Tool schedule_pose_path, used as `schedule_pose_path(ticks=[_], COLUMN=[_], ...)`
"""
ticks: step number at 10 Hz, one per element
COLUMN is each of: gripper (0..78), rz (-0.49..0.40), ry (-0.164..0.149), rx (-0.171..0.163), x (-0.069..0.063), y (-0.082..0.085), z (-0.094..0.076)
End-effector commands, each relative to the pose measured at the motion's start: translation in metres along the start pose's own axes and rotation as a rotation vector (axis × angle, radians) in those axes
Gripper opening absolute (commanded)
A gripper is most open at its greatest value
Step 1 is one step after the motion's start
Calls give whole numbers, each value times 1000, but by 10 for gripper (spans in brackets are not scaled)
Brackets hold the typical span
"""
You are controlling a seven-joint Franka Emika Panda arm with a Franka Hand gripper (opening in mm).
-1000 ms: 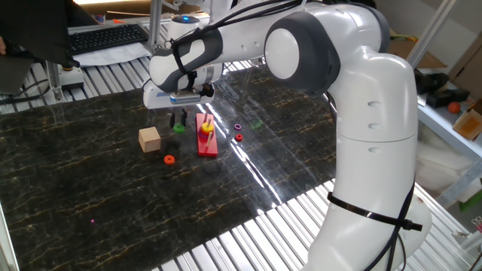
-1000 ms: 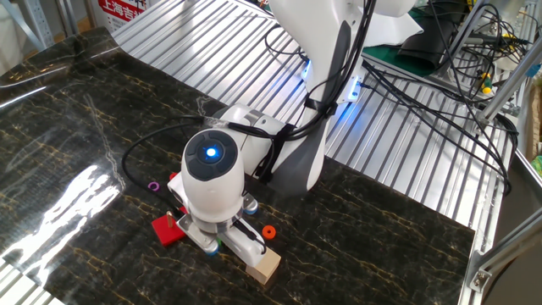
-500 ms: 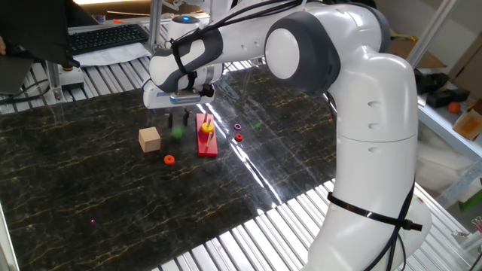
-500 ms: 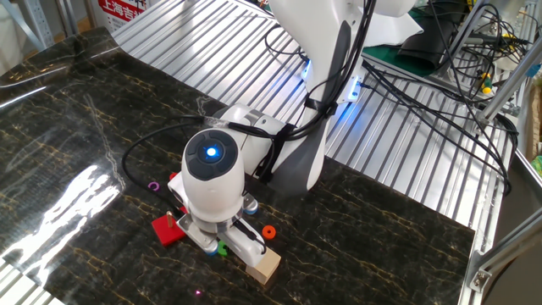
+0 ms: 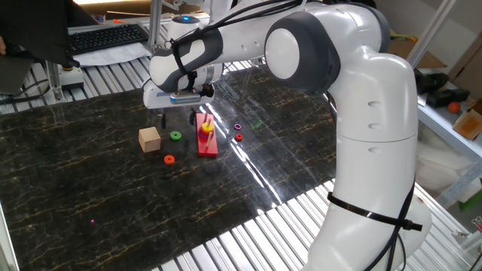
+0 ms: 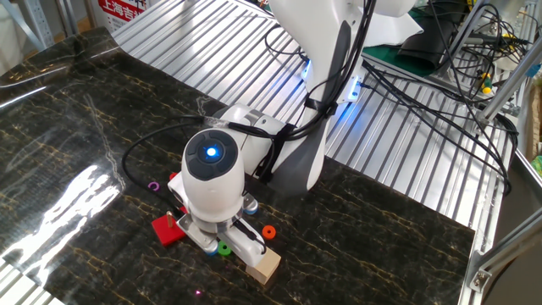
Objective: Take out one Hanoi block and throw it aside
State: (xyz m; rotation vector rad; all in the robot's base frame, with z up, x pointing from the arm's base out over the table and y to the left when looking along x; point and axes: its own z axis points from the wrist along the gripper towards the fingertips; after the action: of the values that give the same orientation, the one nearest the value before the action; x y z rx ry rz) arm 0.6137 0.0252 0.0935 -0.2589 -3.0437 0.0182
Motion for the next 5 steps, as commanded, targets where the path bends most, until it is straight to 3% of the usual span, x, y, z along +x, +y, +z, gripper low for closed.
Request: schedule_pose_path(ticks=[1,2,3,5], gripper=[772,772,772,772], rz=[5,5,-16,-24], ry=[-6,-6,-8,-8], rx=[-1,-1,-17,-14], x=[-1,-1,1,4], y=[0,0,4,5], z=[-2,-2,-34,-53])
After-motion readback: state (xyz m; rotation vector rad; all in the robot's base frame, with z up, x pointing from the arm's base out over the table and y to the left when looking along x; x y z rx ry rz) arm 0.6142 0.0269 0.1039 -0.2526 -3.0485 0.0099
